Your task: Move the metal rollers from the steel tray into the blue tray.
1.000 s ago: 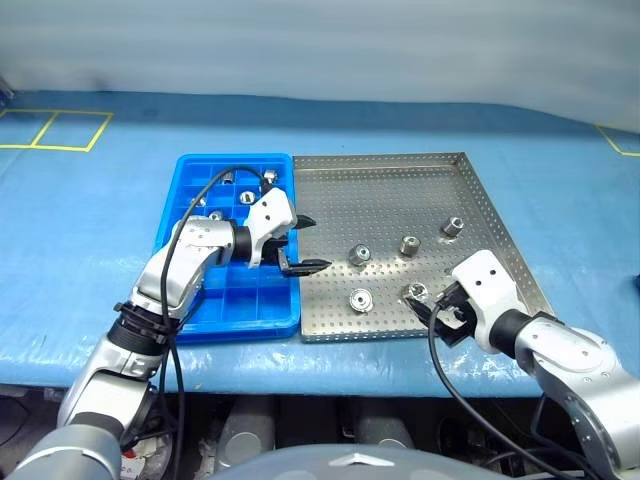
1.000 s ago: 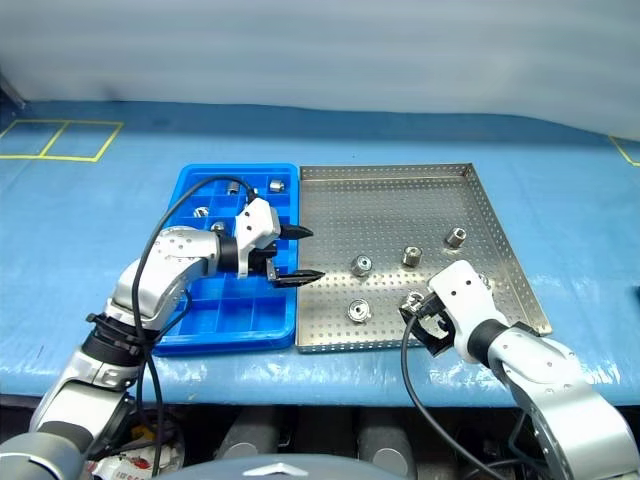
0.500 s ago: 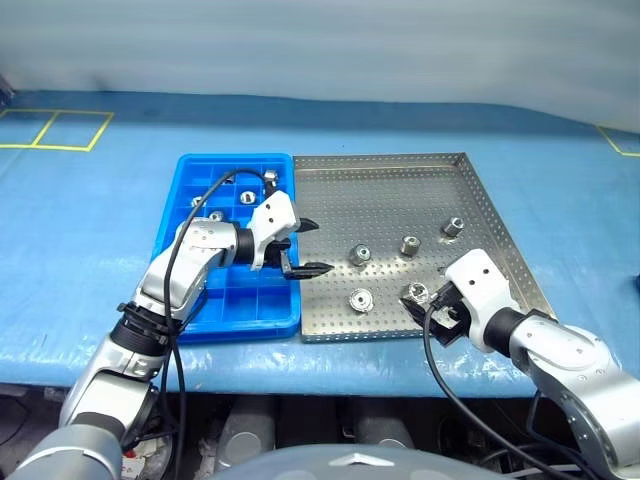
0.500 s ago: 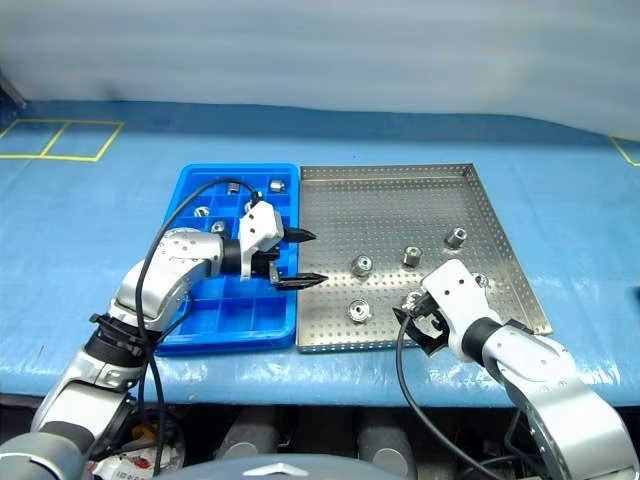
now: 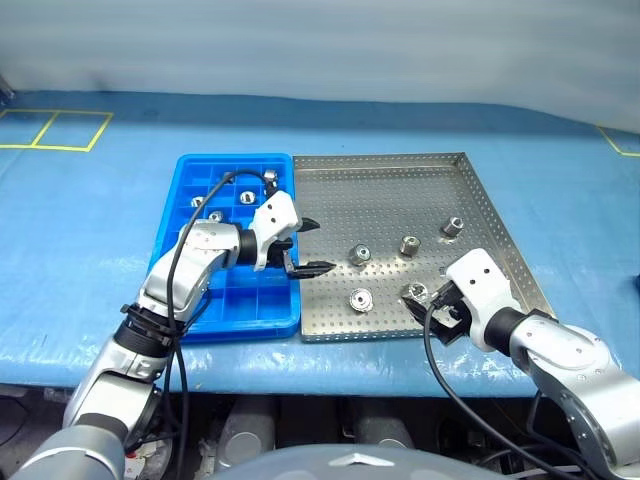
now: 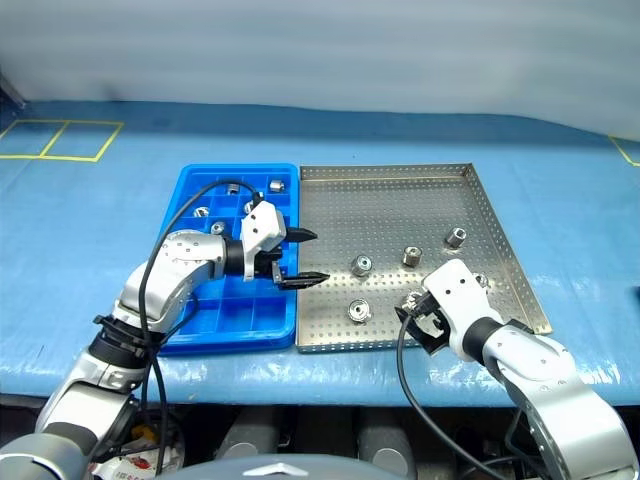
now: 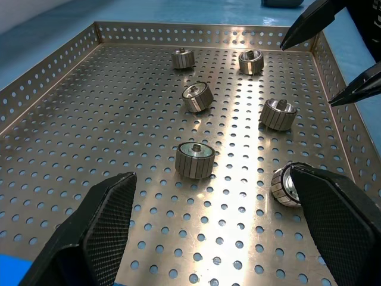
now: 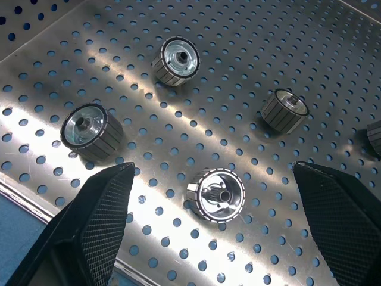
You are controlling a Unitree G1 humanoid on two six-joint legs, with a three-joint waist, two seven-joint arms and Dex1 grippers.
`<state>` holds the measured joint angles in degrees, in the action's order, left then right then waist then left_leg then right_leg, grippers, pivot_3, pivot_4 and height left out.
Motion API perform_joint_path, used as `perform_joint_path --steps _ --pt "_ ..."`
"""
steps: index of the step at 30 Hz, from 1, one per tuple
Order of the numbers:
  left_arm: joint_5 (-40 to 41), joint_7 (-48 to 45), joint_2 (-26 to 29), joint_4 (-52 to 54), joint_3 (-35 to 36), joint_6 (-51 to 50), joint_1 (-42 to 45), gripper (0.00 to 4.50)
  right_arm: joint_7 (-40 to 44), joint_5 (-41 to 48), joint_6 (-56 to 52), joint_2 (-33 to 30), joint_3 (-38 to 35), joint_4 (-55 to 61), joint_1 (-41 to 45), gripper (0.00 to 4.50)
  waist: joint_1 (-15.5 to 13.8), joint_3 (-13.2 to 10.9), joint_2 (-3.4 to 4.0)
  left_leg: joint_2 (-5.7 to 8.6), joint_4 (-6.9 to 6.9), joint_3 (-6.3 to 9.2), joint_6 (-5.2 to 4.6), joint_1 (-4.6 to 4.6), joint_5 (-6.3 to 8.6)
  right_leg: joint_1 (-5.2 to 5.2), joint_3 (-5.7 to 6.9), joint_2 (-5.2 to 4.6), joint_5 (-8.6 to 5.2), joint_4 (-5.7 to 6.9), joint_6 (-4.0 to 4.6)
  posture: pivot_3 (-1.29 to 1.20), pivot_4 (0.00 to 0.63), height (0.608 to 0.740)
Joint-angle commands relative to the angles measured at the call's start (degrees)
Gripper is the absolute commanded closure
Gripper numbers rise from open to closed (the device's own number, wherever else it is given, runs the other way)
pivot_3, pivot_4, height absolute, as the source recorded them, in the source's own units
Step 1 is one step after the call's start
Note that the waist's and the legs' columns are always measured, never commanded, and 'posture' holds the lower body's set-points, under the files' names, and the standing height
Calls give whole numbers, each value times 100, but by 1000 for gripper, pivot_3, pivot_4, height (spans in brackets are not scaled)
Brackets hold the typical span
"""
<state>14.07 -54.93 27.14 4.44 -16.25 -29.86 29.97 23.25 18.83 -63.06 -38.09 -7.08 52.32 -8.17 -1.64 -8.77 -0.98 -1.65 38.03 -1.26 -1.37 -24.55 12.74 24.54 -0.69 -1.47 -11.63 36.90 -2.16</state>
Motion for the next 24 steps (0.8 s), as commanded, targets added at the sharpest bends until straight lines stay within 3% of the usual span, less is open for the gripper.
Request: perform_joint_path --steps 1,13,24 --pt "40 27 -22 166 60 -19 28 13 -15 -10 65 -60 -41 99 29 17 0 0 0 0 0 0 0 0 0 0 0 0 0 0 0 76 150 740" --pt "-208 187 -305 -344 -107 -23 609 13 -83 -53 147 27 32 119 110 17 -15 0 0 2 9 -1 -1 0 0 -4 1 0 1 2 -2 75 150 740" --pt "-849 304 -1722 -2599 -734 725 1688 13 -347 -61 193 383 54 243 -61 17 2 1 -1 8 12 -8 -6 -6 2 -4 -2 1 4 -1 -7 26 150 740"
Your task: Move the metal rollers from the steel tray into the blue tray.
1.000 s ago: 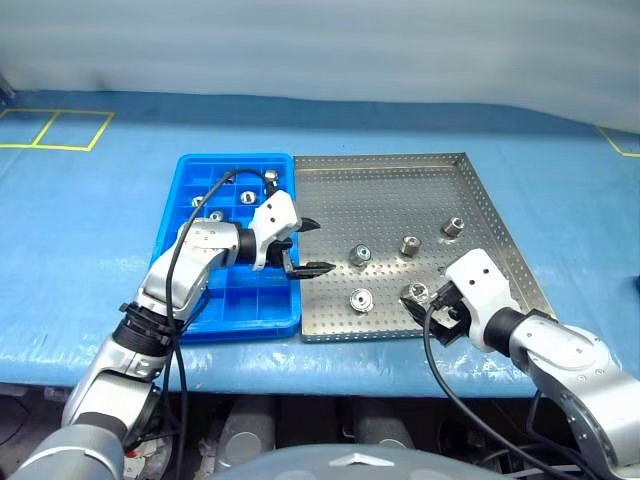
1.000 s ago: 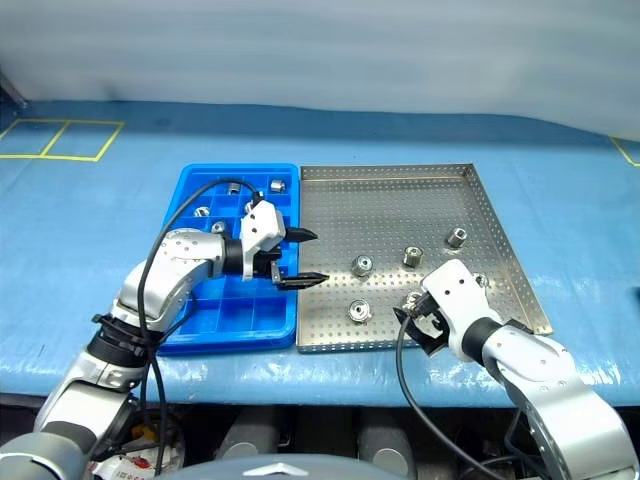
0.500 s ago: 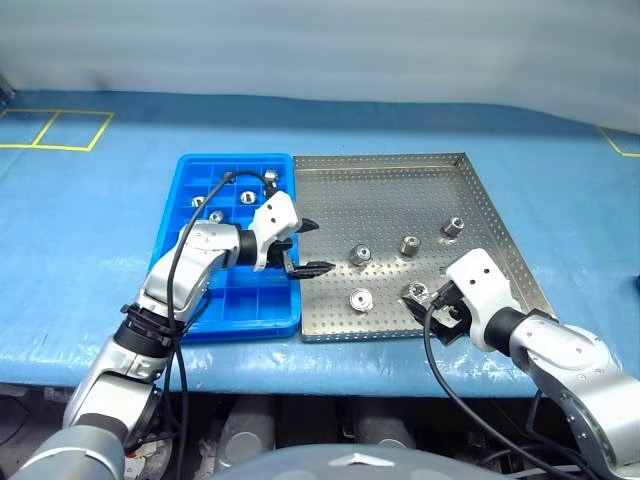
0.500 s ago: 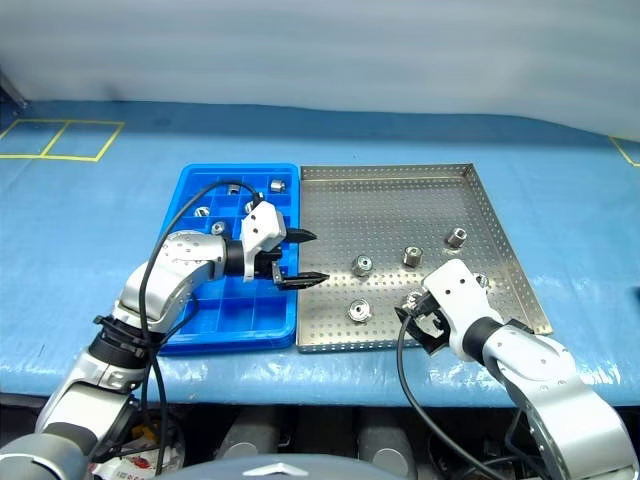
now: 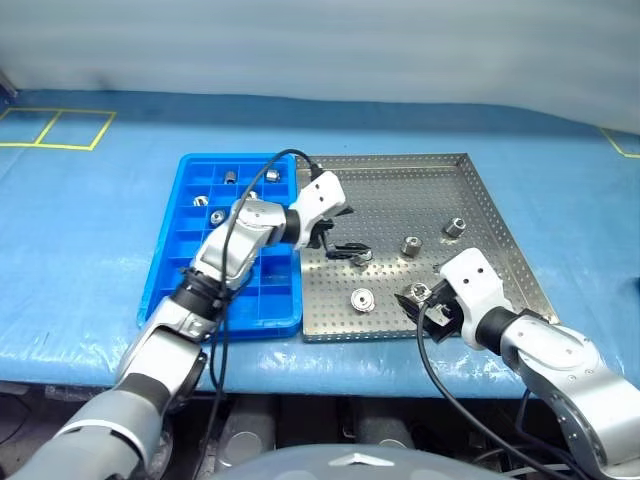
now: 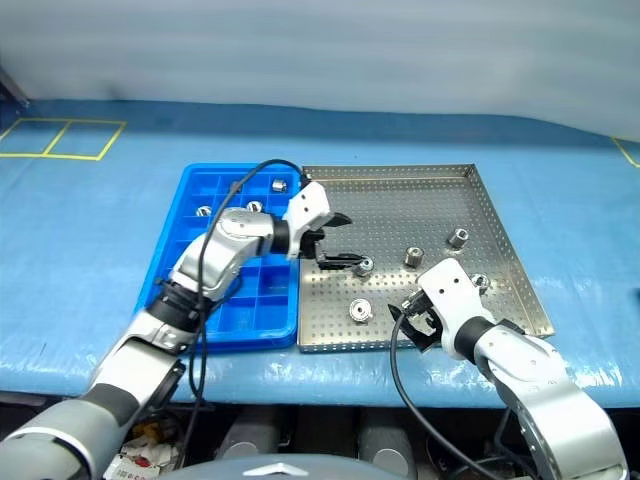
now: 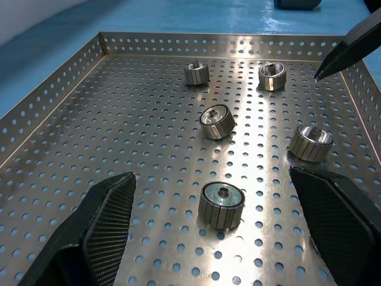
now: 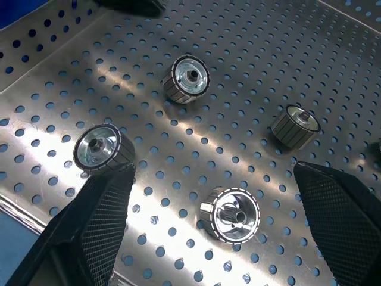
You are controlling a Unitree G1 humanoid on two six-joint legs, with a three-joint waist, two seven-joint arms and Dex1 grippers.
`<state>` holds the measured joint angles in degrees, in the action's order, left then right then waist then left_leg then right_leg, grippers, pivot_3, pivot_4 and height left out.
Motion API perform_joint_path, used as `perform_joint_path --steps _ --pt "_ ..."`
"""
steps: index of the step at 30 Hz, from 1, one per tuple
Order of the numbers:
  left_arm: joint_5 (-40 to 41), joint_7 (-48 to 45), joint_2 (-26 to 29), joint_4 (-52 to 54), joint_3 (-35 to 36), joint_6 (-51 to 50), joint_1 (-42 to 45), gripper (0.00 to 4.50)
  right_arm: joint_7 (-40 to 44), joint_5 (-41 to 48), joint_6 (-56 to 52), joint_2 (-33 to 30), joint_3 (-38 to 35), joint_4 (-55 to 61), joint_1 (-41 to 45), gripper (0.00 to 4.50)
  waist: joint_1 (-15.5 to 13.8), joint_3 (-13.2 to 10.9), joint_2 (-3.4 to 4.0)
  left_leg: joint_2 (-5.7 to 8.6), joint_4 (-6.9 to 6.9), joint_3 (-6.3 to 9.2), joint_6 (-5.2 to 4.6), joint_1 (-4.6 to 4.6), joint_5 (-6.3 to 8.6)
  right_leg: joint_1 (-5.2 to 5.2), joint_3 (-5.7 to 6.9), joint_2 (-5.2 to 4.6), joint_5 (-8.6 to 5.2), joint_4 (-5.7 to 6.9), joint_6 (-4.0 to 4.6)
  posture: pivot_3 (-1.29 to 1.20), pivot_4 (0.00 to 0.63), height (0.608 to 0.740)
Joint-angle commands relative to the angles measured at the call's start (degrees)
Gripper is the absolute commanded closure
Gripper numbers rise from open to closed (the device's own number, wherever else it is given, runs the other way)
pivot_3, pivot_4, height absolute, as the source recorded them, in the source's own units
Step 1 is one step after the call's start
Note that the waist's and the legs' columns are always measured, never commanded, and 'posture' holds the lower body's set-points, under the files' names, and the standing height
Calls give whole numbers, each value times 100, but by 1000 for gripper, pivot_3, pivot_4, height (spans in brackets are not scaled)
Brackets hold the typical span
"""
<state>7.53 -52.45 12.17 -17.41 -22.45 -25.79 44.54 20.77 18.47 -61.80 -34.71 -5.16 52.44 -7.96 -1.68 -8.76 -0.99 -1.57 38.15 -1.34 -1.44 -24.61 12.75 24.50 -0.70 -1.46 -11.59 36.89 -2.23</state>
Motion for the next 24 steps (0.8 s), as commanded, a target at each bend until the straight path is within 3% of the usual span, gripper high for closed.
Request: perform_joint_path --steps 1,9,16,19,24 --pt "-283 75 -310 -597 -162 418 282 13 -122 -32 68 67 -138 261 -126 17 12 0 0 0 0 0 -1 0 0 0 -1 0 0 0 0 26 150 740" --pt "-1079 229 -532 -1627 -530 1027 471 13 -361 -48 53 283 -142 458 -409 17 97 0 0 -3 2 1 -1 3 0 2 -5 2 0 4 0 -19 150 740" --pt "-1170 73 -734 -2040 -476 1157 394 13 -482 -48 74 407 -125 488 -508 17 93 0 1 -2 2 3 -3 1 2 3 -7 0 1 3 -1 -17 150 740" --pt "-1070 94 -844 -2125 -317 1235 384 556 -518 -39 82 432 -87 459 -456 0 95 0 0 -2 3 3 -3 0 2 2 -7 -1 1 3 -1 -11 150 740" --pt "-956 155 -885 -2058 -58 1260 361 2179 -532 -30 81 450 -37 427 -394 0 103 1 1 -4 3 4 -3 2 2 3 -7 2 1 4 -2 -2 150 740"
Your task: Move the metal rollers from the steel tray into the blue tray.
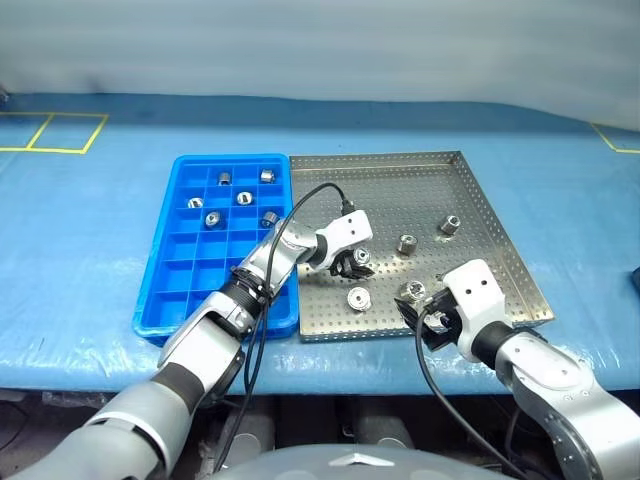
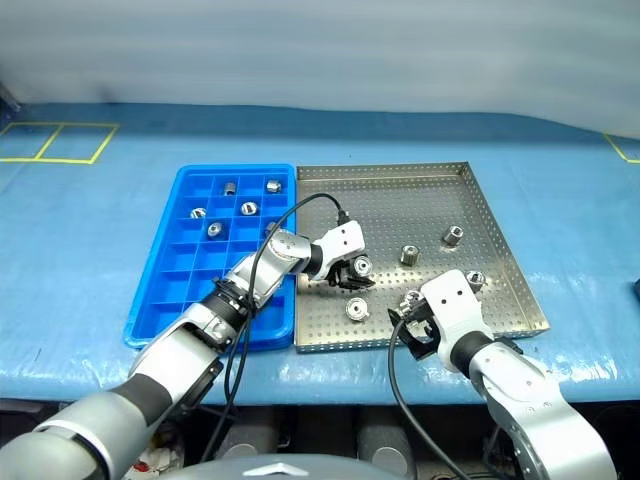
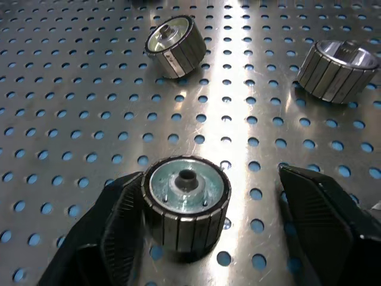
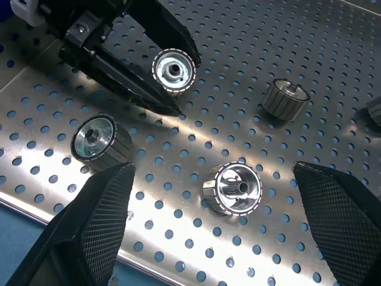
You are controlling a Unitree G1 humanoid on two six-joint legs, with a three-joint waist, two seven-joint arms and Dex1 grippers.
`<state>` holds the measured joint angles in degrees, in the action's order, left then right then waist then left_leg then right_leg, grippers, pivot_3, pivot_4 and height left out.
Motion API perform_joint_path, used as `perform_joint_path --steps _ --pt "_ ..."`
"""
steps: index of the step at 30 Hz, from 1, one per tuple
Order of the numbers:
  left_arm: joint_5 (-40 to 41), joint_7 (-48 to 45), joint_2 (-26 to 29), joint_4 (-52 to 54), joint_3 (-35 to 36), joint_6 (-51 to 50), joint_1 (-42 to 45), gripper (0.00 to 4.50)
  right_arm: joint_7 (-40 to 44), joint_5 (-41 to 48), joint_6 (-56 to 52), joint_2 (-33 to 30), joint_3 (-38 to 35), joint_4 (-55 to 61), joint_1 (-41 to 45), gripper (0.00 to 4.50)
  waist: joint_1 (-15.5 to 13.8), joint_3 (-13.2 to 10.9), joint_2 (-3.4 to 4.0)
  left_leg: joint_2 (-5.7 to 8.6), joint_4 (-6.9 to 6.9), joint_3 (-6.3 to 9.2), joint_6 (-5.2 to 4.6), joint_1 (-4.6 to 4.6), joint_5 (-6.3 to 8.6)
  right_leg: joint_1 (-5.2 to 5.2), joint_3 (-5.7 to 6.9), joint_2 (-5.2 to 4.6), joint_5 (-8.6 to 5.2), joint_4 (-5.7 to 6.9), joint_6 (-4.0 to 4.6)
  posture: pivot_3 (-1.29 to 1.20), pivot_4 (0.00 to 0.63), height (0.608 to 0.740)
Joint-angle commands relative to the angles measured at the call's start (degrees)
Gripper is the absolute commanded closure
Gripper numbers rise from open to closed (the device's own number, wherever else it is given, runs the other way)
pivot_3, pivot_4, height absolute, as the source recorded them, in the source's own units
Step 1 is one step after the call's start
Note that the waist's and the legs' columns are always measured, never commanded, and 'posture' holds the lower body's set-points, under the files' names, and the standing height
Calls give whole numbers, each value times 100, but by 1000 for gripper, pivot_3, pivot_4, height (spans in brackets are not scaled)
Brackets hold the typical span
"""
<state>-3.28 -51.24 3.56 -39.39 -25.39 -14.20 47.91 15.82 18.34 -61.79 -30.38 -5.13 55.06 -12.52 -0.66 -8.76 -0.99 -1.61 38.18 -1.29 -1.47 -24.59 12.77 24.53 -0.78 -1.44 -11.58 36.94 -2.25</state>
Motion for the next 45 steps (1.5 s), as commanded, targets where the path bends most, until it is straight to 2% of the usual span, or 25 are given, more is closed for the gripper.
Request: perform_joint_path --steps 1,5,11,16,31,36,40,45 --pt "146 58 13 210 321 70 12 2502 -29 -13 83 11 -22 148 90 0 0 0 0 0 0 0 0 1 0 0 0 1 0 0 0 11 150 740" --pt "228 110 162 568 578 -37 -47 3728 12 -2 88 -18 48 85 210 0 -8 0 0 0 1 1 0 1 0 -1 -1 0 1 1 -1 29 150 740" --pt "465 197 406 1463 934 -503 -208 3753 108 -4 176 -49 273 -177 529 0 -34 0 0 0 1 3 0 -1 0 -1 0 -1 3 1 -5 95 150 740" --pt "614 304 395 1953 1046 -768 -299 3753 206 5 229 -101 448 -375 794 0 -114 0 0 3 1 5 -1 -1 -1 -3 1 -1 5 0 -8 142 150 740" --pt "927 464 448 2344 1240 -1023 -330 3753 173 9 132 -71 459 -234 796 0 -156 0 0 4 3 4 -2 -2 -1 -3 0 -1 8 -1 -13 95 150 740" --pt "1023 931 864 3131 1734 -1377 -689 3753 136 29 153 -21 672 -215 1009 0 -85 1 2 -1 2 3 -2 2 -2 -2 -3 1 9 2 -12 127 150 740" --pt "1010 1545 1231 4101 2245 -1887 -1273 3753 145 14 238 133 1144 -461 1502 0 -81 2 4 -6 -1 3 -1 8 -2 -2 -4 6 10 7 -13 151 150 740" --pt "867 2612 1275 5529 2831 -2663 -2226 3753 232 -47 461 533 1914 -978 2277 0 -197 -1 -1 -2 0 7 0 4 -3 -4 -1 -1 14 3 -19 226 150 740"
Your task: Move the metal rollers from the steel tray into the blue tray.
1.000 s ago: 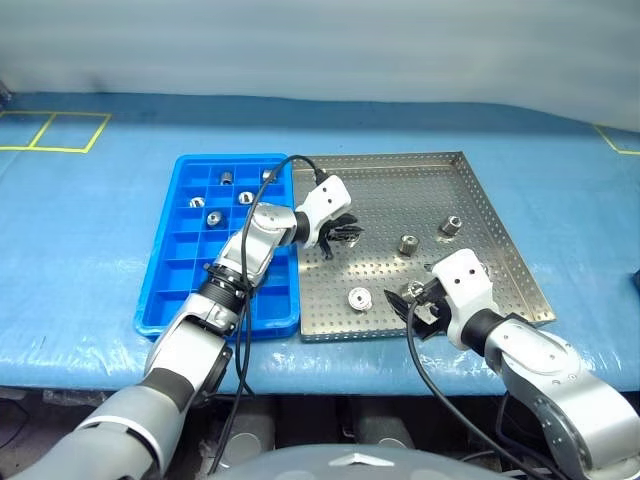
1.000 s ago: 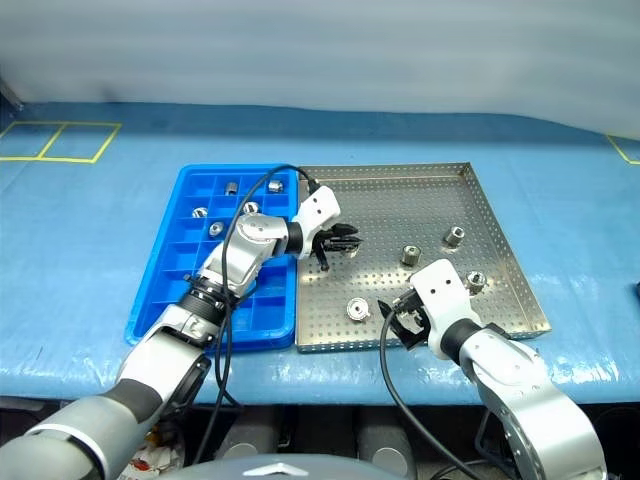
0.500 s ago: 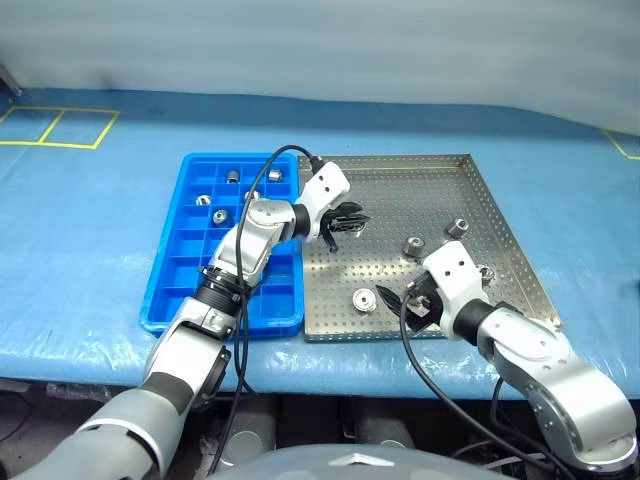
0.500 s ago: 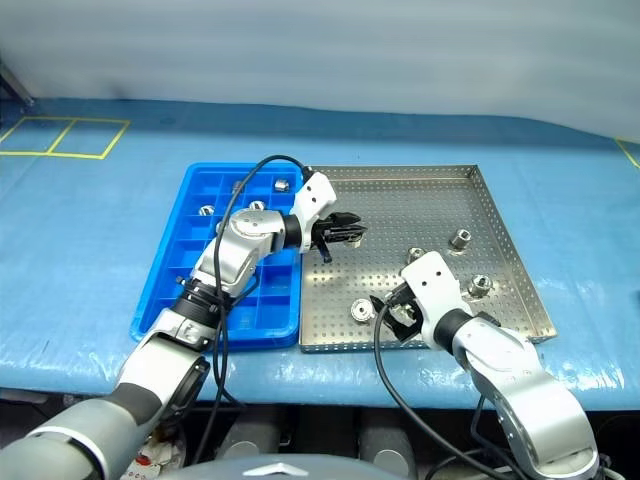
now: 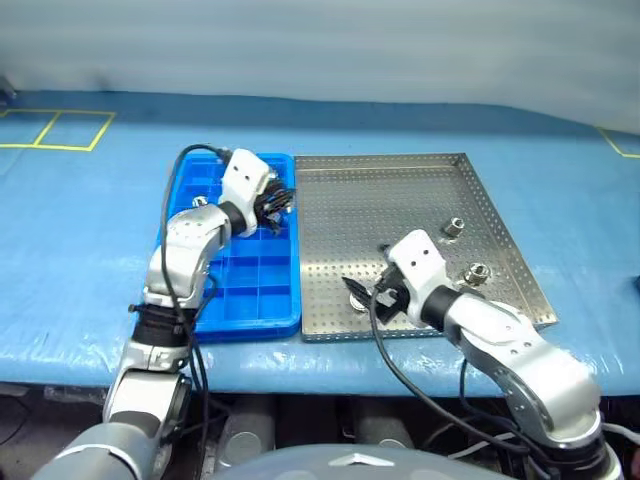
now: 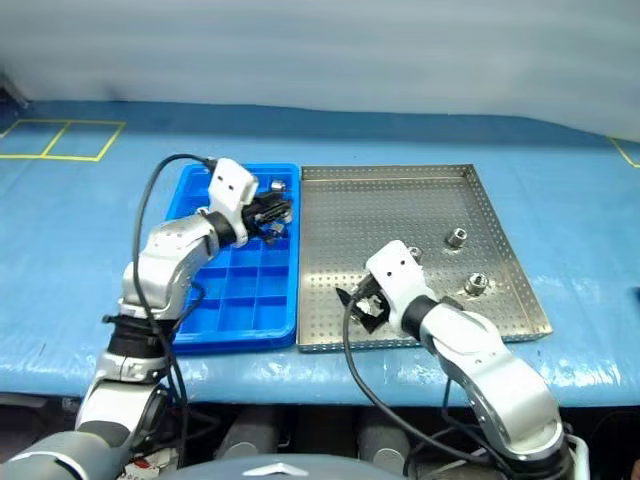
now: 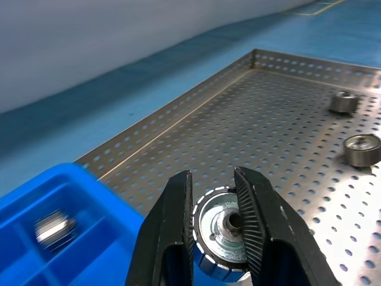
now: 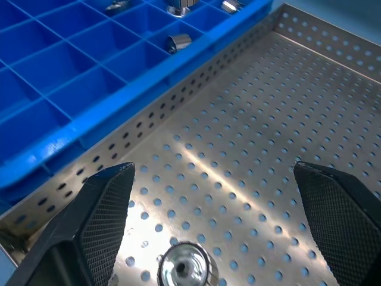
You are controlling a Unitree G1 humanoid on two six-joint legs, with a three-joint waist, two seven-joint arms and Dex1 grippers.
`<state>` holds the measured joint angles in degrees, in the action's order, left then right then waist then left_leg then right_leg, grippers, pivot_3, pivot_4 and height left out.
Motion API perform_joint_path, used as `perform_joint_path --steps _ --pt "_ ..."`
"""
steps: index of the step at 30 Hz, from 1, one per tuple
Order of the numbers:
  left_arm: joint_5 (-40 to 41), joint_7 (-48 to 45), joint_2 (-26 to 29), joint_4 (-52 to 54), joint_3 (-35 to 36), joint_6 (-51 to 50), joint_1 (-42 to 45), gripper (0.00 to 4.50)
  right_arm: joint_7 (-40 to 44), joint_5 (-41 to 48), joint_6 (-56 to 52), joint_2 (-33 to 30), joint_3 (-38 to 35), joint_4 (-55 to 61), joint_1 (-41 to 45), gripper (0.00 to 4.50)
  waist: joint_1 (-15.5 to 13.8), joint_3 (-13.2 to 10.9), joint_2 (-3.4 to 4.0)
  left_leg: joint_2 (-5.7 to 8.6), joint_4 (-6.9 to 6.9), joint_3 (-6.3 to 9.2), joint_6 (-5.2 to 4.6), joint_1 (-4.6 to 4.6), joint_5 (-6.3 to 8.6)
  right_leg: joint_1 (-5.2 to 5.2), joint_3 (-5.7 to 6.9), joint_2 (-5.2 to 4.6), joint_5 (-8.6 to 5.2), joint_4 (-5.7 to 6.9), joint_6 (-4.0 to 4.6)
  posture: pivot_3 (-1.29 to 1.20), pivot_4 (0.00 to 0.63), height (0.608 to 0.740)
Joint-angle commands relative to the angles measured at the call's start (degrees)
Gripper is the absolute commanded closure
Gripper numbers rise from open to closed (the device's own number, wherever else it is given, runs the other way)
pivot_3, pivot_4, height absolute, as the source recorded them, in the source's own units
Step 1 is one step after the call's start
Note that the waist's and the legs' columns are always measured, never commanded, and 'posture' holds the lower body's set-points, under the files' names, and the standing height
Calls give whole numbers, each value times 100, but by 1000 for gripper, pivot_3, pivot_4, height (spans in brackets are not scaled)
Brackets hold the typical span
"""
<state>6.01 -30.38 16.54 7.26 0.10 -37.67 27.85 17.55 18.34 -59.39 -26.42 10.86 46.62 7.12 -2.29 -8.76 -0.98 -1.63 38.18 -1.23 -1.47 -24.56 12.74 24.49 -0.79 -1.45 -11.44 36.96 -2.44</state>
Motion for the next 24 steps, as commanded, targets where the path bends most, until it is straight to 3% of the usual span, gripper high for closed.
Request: perform_joint_path --steps 1,5,11,24 --pt "-78 678 -45 1025 335 -409 -325 3753 68 -62 258 182 401 -214 406 0 -65 -1 -3 2 1 1 0 0 0 -1 0 -1 8 -2 -14 242 150 740" --pt "-217 1483 -313 1613 616 -638 -878 3753 252 -85 504 445 839 -706 942 0 -231 -1 -4 3 2 0 -2 -1 -1 -3 1 -4 13 -6 -22 291 150 740" --pt "-342 1999 -383 1605 631 -631 -1235 3753 476 -140 780 606 1151 -1039 1240 0 -391 0 -5 5 2 3 -4 0 -5 -4 7 -4 1 -4 2 311 150 740" --pt "-522 2360 -252 972 502 -462 -1312 3753 103 -170 586 855 854 -647 603 0 -470 1 -6 2 -4 1 -4 -4 -4 1 7 -9 1 -7 11 236 150 740"
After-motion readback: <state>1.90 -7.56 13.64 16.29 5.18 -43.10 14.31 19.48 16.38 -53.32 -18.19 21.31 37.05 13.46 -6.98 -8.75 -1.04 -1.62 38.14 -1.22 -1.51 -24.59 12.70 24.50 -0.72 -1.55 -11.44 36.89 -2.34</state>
